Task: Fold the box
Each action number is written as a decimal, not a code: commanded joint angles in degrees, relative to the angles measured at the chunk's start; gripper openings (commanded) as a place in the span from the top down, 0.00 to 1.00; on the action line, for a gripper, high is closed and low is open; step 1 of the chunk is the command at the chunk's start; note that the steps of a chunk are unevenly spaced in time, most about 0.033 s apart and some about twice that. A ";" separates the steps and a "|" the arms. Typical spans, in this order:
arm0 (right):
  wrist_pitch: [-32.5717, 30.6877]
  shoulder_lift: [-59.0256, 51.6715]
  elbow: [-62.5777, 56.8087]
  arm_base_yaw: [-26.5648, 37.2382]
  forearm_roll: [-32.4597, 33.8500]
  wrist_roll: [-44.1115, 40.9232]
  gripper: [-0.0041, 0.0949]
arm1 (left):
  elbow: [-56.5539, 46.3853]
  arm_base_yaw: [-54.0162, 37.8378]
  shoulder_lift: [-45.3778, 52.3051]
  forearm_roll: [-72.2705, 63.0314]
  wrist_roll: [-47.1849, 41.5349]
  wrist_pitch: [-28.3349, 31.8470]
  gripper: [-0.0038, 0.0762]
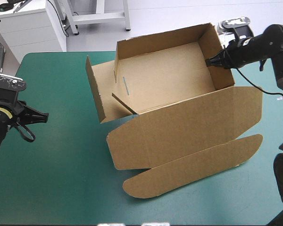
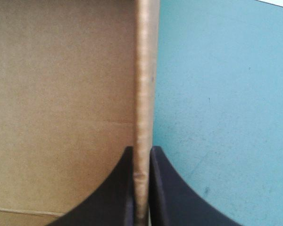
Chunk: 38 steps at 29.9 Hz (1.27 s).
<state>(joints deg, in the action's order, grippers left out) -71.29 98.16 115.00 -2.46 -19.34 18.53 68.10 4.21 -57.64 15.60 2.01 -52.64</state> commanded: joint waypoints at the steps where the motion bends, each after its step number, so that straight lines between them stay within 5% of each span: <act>1: -0.56 -6.47 -1.57 2.59 -5.28 1.83 0.98 | 1.41 -2.44 -2.04 -4.75 3.11 5.23 0.93; 9: -0.56 -13.79 -9.36 6.64 -4.83 3.82 0.98 | 1.41 -18.20 -9.75 -39.68 24.92 5.35 0.93; 13: -0.56 -15.62 -12.09 7.00 -5.09 4.48 0.98 | 1.41 -26.10 -14.38 -61.39 40.84 -1.46 0.93; 24: -0.16 -15.72 -13.11 7.00 -11.15 4.84 0.98 | 1.41 -24.79 -28.26 -81.46 53.58 -15.34 0.92; 38: 3.58 -15.61 -13.11 5.51 -12.34 4.36 0.98 | 1.41 -10.39 -31.87 -92.21 62.51 -20.93 0.44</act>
<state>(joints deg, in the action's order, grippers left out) -71.16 84.79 100.48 3.29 -29.40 23.32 68.10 -7.72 -91.67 -69.43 63.55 -68.49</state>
